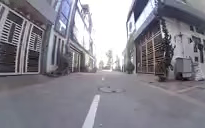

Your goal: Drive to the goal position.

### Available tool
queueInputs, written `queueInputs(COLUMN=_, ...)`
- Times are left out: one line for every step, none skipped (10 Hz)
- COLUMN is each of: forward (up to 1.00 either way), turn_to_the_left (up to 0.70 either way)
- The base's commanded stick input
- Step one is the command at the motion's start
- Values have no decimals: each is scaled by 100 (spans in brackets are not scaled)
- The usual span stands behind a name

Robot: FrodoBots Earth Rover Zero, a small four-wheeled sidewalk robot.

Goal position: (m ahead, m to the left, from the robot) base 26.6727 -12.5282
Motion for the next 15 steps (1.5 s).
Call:
queueInputs(forward=100, turn_to_the_left=0)
queueInputs(forward=100, turn_to_the_left=0)
queueInputs(forward=100, turn_to_the_left=0)
queueInputs(forward=100, turn_to_the_left=0)
queueInputs(forward=100, turn_to_the_left=0)
queueInputs(forward=100, turn_to_the_left=0)
queueInputs(forward=100, turn_to_the_left=0)
queueInputs(forward=100, turn_to_the_left=0)
queueInputs(forward=100, turn_to_the_left=0)
queueInputs(forward=100, turn_to_the_left=0)
queueInputs(forward=100, turn_to_the_left=0)
queueInputs(forward=100, turn_to_the_left=0)
queueInputs(forward=100, turn_to_the_left=0)
queueInputs(forward=100, turn_to_the_left=0)
queueInputs(forward=100, turn_to_the_left=0)
